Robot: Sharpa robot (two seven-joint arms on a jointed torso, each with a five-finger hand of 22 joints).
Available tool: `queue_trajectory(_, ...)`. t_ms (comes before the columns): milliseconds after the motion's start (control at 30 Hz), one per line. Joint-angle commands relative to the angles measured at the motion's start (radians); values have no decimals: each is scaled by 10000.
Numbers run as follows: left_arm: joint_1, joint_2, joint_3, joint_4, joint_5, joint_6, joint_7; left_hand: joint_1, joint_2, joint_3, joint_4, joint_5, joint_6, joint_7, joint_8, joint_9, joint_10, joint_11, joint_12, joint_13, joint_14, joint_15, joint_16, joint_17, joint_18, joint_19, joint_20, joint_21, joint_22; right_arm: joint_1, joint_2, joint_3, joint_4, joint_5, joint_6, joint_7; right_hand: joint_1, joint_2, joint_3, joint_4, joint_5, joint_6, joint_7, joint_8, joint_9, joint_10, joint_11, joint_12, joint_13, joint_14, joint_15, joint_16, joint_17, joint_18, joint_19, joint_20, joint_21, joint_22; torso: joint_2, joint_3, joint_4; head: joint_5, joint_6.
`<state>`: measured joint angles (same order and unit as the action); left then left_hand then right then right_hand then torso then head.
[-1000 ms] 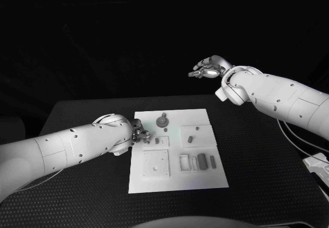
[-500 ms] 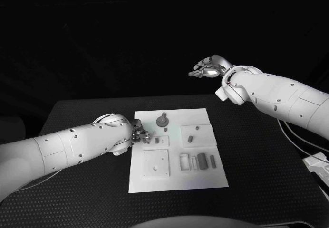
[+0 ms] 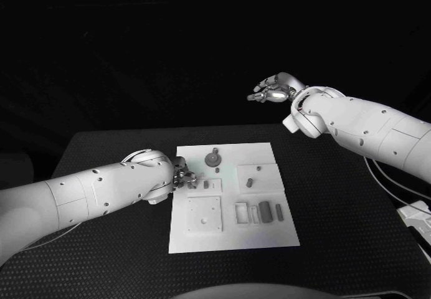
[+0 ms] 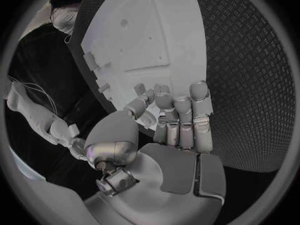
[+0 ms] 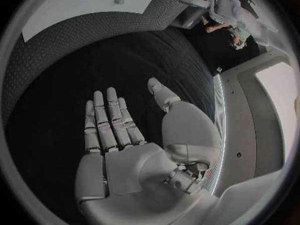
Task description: Assemble the parts on the task board
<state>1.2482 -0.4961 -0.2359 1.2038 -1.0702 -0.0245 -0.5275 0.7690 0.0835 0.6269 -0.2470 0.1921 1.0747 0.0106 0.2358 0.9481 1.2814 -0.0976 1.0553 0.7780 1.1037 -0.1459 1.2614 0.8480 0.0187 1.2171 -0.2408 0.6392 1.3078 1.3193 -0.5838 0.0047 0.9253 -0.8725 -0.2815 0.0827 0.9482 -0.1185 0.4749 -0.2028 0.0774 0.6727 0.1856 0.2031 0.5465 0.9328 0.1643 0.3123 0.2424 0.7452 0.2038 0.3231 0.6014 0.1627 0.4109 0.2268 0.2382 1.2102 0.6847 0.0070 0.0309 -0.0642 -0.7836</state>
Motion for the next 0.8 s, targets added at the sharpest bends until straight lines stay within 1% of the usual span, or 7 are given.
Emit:
queue_trajectory(33,-16,32,-9,2,-42,230,-25,-308,-306,-152,171,-23,269,-159,2840,934,212,-122,-29,-9,25,-4,6,7,308,12,-8,34,215,-1,4,1,10,-31,121,121,106,14,-30,20,20,-70,666,62,-11,-3,63,-48,-11,-62,41,-54,-11,-200,77,-7,-62,14,-4,5,-3,8,-15)
queue_trajectory(67,-16,38,-9,1,-42,223,-21,-423,-280,-327,133,197,278,-153,2826,911,207,-116,-26,-3,21,-4,12,15,310,4,-8,40,220,-1,8,1,6,-31,125,121,106,15,-30,20,20,-70,666,62,-11,-3,63,-48,-12,-62,41,-54,-11,-200,77,-7,-63,14,-4,6,-4,10,-14)
queue_trajectory(100,-16,46,-9,1,-42,203,-17,-503,-290,-467,99,260,283,-153,2814,891,201,-116,-27,0,14,-6,10,17,315,-4,-9,42,219,-1,9,1,6,-31,127,122,106,15,-30,20,20,-70,666,63,-11,-3,63,-48,-12,-62,41,-54,-12,-200,77,-7,-63,14,-4,8,-4,11,-15)
queue_trajectory(267,-17,85,-9,7,-42,164,49,-837,-552,-807,233,99,344,-176,2814,846,211,-135,-30,1,20,-14,8,23,330,-13,-16,29,209,-1,13,1,-1,-31,135,122,107,15,-31,20,20,-70,666,64,-12,-3,63,-48,-16,-64,42,-55,-13,-201,77,-7,-68,17,-4,9,-3,20,-28)
queue_trajectory(433,-17,124,-9,-3,-43,77,78,-1165,-892,-1004,416,-207,393,-214,2846,829,224,-171,-37,-4,35,-33,3,27,360,-9,-35,9,204,-1,16,1,0,-31,135,120,109,15,-31,19,20,-71,666,65,-13,-3,63,-48,-19,-66,42,-57,-15,-202,76,-8,-71,20,-4,5,-7,23,-21)
queue_trajectory(467,-17,137,-9,-20,-46,75,91,-1215,-962,-1003,463,-518,390,-225,2857,823,225,-183,-39,-4,35,-45,-3,28,375,-7,-44,-3,204,-1,17,1,0,-31,133,119,110,15,-31,18,20,-71,665,65,-13,-3,63,-48,-20,-67,43,-57,-15,-202,76,-8,-72,21,-5,6,-11,26,-14)
queue_trajectory(800,-17,82,-8,2,-96,156,141,-1239,-1046,-1003,484,-611,409,-235,2882,828,232,-190,-35,-2,42,-50,-1,32,379,-1,-47,-6,205,-2,12,1,0,-30,130,125,116,18,-30,15,20,-71,665,67,-14,-1,63,-47,-26,-70,44,-59,-17,-203,75,-8,-78,26,-8,-4,-1,2,-27)
